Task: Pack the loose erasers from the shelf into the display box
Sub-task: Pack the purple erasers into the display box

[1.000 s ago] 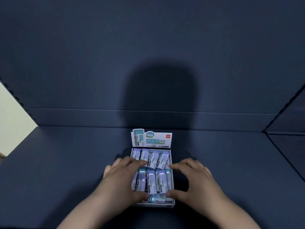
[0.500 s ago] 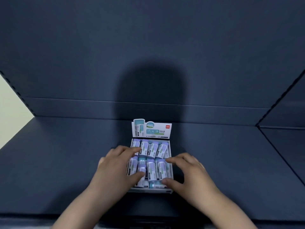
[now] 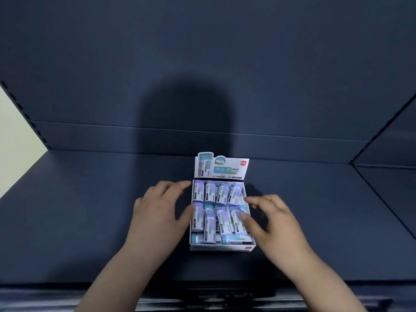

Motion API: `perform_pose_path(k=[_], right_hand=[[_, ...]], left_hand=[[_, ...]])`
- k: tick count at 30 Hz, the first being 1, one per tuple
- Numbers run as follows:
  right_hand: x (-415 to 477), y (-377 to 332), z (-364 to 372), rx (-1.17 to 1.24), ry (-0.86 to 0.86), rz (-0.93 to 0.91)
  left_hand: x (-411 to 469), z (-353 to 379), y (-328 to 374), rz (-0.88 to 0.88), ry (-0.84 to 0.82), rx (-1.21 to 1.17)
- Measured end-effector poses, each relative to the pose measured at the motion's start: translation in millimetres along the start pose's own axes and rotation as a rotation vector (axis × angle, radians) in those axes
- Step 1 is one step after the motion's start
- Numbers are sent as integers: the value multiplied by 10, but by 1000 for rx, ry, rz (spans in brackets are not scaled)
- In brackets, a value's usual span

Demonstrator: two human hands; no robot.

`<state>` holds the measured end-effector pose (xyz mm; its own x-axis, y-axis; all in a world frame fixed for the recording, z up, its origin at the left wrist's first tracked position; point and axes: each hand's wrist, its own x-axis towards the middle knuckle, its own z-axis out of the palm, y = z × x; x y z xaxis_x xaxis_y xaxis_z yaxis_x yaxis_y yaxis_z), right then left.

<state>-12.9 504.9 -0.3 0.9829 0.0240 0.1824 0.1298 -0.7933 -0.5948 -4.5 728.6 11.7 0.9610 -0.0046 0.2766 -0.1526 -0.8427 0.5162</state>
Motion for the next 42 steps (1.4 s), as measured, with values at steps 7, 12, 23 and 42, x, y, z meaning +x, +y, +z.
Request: perform_pose_path(k=[7, 12, 23, 42], right_hand=[[-77, 300, -265, 56, 134, 35], [-94, 632, -490, 60, 109, 38], [-259, 2394, -1863, -3, 69, 103], [-754, 3651, -2931, -62, 99, 327]], left_hand=[[28, 109, 340, 75, 35, 3], [104, 423, 784, 160, 40, 69], [162, 1782, 2756, 331, -23, 246], [105, 2916, 4364, 595, -233, 236]])
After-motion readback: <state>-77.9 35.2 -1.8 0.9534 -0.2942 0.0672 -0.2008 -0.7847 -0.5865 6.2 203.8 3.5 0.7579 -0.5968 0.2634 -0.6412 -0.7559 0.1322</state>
